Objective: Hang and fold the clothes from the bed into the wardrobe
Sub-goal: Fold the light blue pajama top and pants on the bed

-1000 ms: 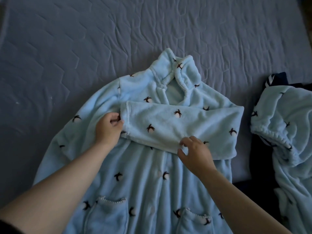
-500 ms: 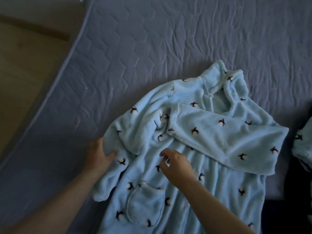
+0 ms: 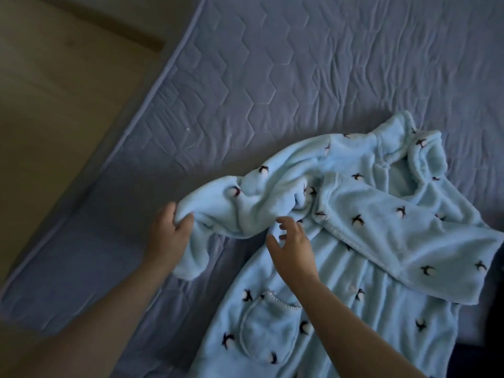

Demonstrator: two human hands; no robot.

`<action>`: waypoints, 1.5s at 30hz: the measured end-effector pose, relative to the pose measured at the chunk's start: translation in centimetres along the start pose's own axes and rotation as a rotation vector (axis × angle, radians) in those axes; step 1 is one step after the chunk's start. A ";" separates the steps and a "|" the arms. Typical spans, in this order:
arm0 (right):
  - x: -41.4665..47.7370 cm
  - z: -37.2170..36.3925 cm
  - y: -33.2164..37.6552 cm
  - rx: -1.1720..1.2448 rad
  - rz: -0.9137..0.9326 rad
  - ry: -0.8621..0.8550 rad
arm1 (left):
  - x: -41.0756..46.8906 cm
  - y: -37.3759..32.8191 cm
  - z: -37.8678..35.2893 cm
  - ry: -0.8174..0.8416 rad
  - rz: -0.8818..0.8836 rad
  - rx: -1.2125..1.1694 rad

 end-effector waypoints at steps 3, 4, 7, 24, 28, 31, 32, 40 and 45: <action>1.2 1.5 2.1 -0.015 0.031 -0.131 | 1.9 0.6 2.3 0.012 0.014 0.060; 1.8 1.3 2.9 -0.043 0.044 -0.117 | 2.3 1.4 2.3 0.062 0.022 0.123; 3.5 -1.5 4.3 -0.128 0.050 0.096 | 2.7 4.0 2.0 0.194 0.080 0.303; 5.1 -4.2 9.6 0.388 -0.146 0.096 | 2.0 0.6 8.0 0.032 0.075 -0.496; 4.5 -3.2 11.4 0.399 -0.123 0.120 | 2.1 -0.9 7.7 0.182 0.118 -0.639; 4.5 -1.5 11.0 0.302 -0.138 0.114 | 1.7 -1.1 4.3 0.461 0.234 -0.476; 4.5 -1.1 10.7 0.266 -0.150 0.111 | 0.9 -1.0 2.9 0.581 0.293 -0.469; 2.3 -5.8 10.0 0.107 -0.081 0.267 | 2.0 2.6 6.7 0.108 0.069 0.016; 2.5 -7.8 8.9 0.085 -0.125 0.236 | 0.7 2.0 3.1 0.313 -0.247 0.304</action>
Point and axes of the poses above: each hand's wrist, its own x-axis towards the middle knuckle, its own z-axis out of the back of the hand, y = z × x, the point moved 10 cm from there along x, towards the middle knuckle, and after that the axes turned 8 degrees about z, right-handed, at the moved point
